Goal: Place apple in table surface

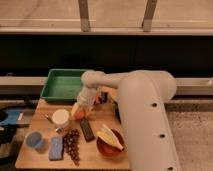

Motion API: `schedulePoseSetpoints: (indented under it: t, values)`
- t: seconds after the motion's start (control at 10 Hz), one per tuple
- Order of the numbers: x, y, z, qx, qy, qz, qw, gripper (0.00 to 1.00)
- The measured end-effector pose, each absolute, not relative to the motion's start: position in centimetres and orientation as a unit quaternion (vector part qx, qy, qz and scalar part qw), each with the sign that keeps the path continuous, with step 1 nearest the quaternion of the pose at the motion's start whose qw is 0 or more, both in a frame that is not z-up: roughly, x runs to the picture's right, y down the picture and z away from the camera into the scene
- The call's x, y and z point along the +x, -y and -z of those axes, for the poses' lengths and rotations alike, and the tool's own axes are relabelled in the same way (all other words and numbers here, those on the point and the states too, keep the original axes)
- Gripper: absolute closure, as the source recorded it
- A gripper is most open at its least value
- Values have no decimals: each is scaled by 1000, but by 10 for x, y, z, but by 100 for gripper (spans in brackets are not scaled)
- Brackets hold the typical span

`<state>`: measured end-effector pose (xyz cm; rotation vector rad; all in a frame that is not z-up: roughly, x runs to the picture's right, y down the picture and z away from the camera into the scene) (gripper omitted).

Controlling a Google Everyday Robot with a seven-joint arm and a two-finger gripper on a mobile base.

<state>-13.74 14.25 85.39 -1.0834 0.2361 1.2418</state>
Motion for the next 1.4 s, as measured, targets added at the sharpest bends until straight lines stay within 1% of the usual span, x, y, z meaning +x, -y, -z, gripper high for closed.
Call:
schedulePoseSetpoints:
  t: [0.7,1.1,1.4]
  values:
    - [-134,-131,-842,-461,-106,-549,689,38]
    - [-117,-106,-824,-426,-97,-563,701,38]
    - [-98,-65,-793,-373,-76,-585,716,38]
